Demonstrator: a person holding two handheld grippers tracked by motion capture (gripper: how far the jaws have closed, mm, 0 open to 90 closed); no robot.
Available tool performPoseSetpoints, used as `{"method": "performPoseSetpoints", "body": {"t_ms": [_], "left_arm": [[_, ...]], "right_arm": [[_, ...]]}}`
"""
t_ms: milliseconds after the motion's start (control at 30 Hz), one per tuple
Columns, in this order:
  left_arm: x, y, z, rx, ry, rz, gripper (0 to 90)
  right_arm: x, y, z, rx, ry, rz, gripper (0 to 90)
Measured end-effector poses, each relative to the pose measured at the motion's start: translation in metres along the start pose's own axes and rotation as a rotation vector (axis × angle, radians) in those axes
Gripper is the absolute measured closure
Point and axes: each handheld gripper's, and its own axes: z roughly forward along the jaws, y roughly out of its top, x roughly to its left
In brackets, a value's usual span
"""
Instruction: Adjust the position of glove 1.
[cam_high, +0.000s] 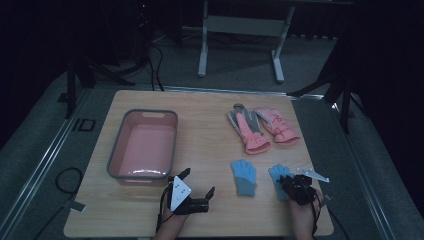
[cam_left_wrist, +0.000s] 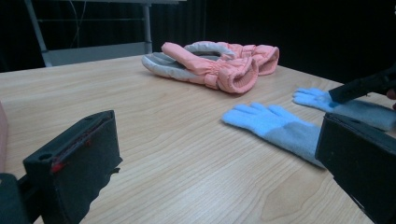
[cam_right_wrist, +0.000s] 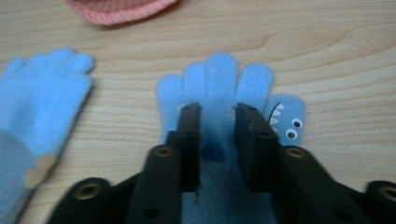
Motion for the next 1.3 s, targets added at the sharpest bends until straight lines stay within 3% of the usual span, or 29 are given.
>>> {"method": "performPoseSetpoints", "body": {"t_ms": [67, 133, 167, 200, 233, 267, 300, 333, 467, 567, 600, 667, 867, 1033, 1167, 1267, 1300], "left_arm": [[0.0, 0.0, 0.0, 0.001, -0.002, 0.001, 0.1], [0.0, 0.0, 0.0, 0.0, -0.002, 0.002, 0.1], [0.0, 0.0, 0.0, 0.0, -0.003, 0.002, 0.1], [0.0, 0.0, 0.0, 0.001, -0.004, 0.002, 0.1], [0.0, 0.0, 0.0, 0.001, -0.004, 0.002, 0.1], [-0.001, 0.0, 0.0, 0.002, -0.005, 0.002, 0.1], [-0.001, 0.0, 0.0, 0.003, -0.006, 0.001, 0.1], [-0.001, 0.0, 0.001, 0.003, -0.006, 0.002, 0.1], [0.0, 0.0, 0.001, 0.004, -0.001, -0.001, 0.1], [0.0, 0.0, 0.0, 0.003, 0.001, -0.005, 0.1], [0.0, 0.0, 0.0, 0.002, 0.002, -0.006, 0.1], [0.0, 0.0, 0.0, 0.0, 0.003, -0.007, 0.1], [0.0, 0.0, 0.0, -0.002, 0.004, -0.006, 0.1], [0.0, 0.0, 0.0, -0.001, 0.002, -0.004, 0.1], [0.0, 0.0, 0.0, -0.003, 0.004, -0.007, 0.1], [0.0, 0.0, 0.0, 0.0, 0.004, -0.009, 0.1], [0.0, 0.0, 0.0, 0.0, 0.004, -0.009, 0.1]], "right_arm": [[-0.003, 0.004, -0.005, -0.003, 0.04, -0.017, 65.2], [-0.007, 0.008, -0.011, -0.035, 0.068, -0.08, 63.9], [-0.008, 0.011, -0.015, -0.044, 0.044, -0.123, 64.7], [-0.011, 0.013, -0.018, -0.049, 0.051, -0.161, 64.6], [-0.011, 0.013, -0.018, -0.049, 0.051, -0.161, 64.6], [-0.015, 0.016, -0.02, -0.063, 0.1, -0.197, 63.8], [-0.022, 0.017, -0.023, -0.086, 0.123, -0.273, 64.0], [-0.026, 0.018, -0.023, -0.074, 0.142, -0.31, 64.0], [-0.043, 0.019, -0.021, -0.056, 0.247, -0.357, 64.4], [-0.049, 0.018, -0.016, -0.036, 0.305, -0.395, 64.2], [-0.05, 0.016, -0.015, -0.034, 0.299, -0.408, 64.1], [-0.05, 0.013, -0.01, -0.012, 0.331, -0.405, 63.8], [-0.047, 0.003, 0.003, 0.012, 0.304, -0.404, 66.2], [-0.04, -0.003, 0.002, -0.006, 0.258, -0.432, 84.4], [-0.035, -0.001, 0.001, -0.02, 0.221, -0.406, 86.6], [-0.032, 0.003, -0.004, -0.037, 0.222, -0.395, 86.7], [-0.029, 0.011, -0.012, -0.07, 0.231, -0.387, 86.7]]}}
